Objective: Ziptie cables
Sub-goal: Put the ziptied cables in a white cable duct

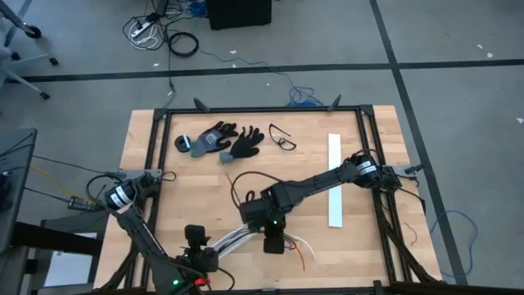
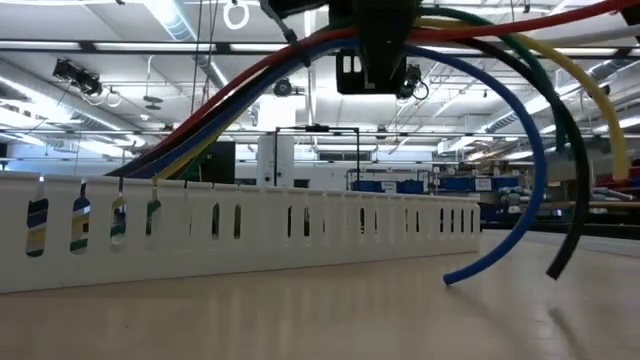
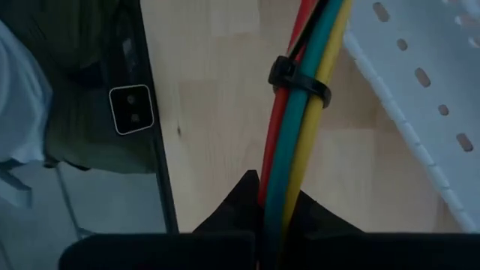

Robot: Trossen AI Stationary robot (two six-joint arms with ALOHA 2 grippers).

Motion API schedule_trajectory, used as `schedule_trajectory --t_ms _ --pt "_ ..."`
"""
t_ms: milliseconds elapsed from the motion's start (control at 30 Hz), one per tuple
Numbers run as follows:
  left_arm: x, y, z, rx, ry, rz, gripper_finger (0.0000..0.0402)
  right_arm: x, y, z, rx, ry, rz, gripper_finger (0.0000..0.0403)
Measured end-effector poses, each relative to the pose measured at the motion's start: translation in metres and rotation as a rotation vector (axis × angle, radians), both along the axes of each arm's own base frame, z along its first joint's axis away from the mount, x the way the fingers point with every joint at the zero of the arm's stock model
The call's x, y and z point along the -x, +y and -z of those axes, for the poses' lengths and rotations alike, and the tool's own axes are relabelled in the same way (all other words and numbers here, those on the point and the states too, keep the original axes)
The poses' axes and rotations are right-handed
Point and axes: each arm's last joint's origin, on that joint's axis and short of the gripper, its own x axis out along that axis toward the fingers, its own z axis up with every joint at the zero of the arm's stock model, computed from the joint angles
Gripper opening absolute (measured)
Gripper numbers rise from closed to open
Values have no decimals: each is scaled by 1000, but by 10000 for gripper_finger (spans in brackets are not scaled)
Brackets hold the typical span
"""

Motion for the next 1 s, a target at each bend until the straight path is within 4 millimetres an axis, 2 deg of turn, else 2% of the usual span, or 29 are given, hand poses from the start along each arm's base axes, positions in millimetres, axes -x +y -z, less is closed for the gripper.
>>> schedule_trajectory --t_ms 233,533,1000 --pt "9 -1 -2 -53 -58 -25 188 -3 -20 11 -52 56 36 8" --pt "13 3 -6 -138 -108 -21 188 2 -41 39 -25 149 59 8" --pt "13 5 -7 -163 -145 -20 188 6 -64 55 -61 236 114 8"
